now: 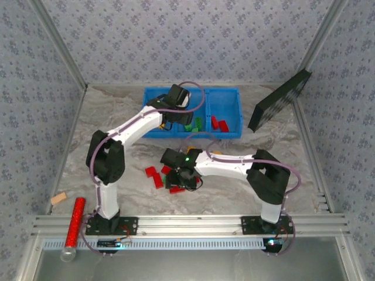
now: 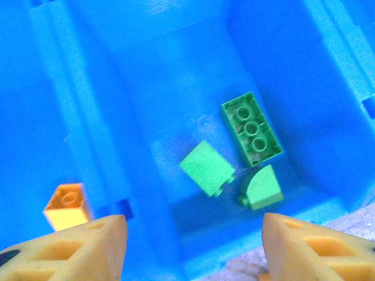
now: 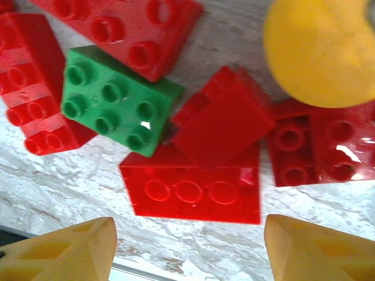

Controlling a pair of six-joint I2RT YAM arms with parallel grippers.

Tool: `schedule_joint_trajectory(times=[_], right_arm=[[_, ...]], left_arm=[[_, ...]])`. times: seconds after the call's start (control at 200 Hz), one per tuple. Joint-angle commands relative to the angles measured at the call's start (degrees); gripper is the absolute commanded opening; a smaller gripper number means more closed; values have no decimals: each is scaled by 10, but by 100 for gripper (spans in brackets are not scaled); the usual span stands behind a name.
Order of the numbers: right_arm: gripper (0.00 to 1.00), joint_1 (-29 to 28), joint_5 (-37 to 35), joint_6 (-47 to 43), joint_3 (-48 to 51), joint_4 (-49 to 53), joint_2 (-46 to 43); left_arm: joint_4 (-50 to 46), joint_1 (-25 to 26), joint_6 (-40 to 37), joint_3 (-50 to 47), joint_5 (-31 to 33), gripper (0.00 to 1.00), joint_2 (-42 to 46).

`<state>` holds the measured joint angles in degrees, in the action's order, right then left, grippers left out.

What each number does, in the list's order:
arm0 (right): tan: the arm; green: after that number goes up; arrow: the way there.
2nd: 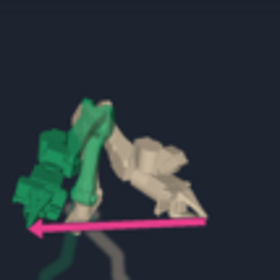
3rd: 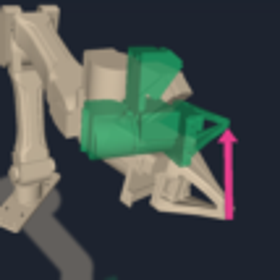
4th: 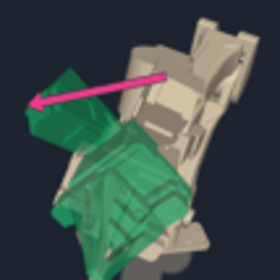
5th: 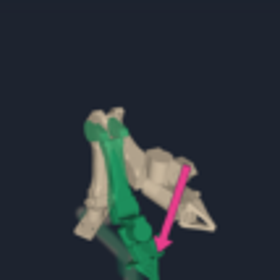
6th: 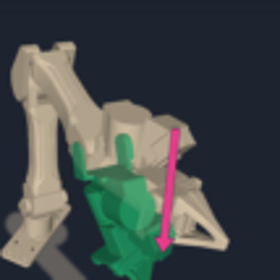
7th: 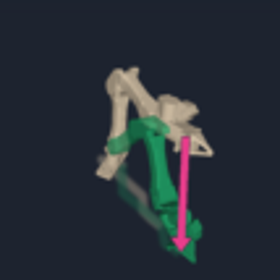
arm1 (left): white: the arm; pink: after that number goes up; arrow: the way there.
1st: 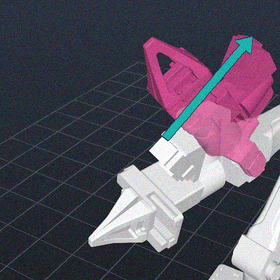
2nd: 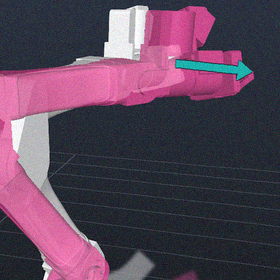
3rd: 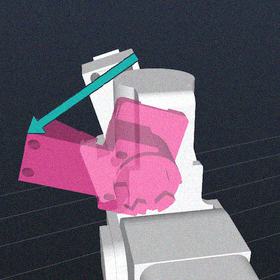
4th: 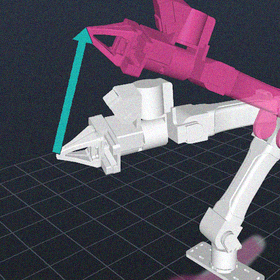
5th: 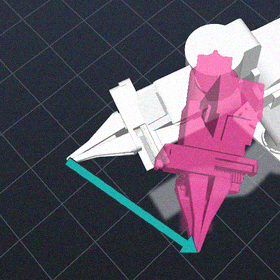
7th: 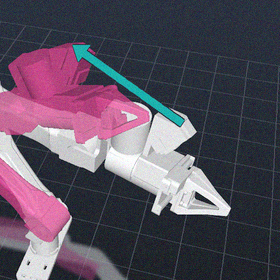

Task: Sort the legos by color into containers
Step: Pick up the lego from the bottom-center of the table.

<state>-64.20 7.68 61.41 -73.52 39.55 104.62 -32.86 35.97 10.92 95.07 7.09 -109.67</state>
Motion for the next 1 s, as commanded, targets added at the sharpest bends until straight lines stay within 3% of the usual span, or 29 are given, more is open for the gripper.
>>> schedule_joint_trajectory(times=[0.0,0.375,0.62,0.994], right_arm=[[71,-16,-39,-24,-45,59,36],[81,-60,-129,-75,-145,186,117],[80,-68,-180,-105,-159,226,144],[77,-85,-195,-134,-165,248,170]], left_arm=[[12,-6,-7,-38,17,63,61],[22,-16,-2,-115,17,66,157],[23,-17,2,-131,16,66,172],[26,-17,5,-130,7,67,169]])
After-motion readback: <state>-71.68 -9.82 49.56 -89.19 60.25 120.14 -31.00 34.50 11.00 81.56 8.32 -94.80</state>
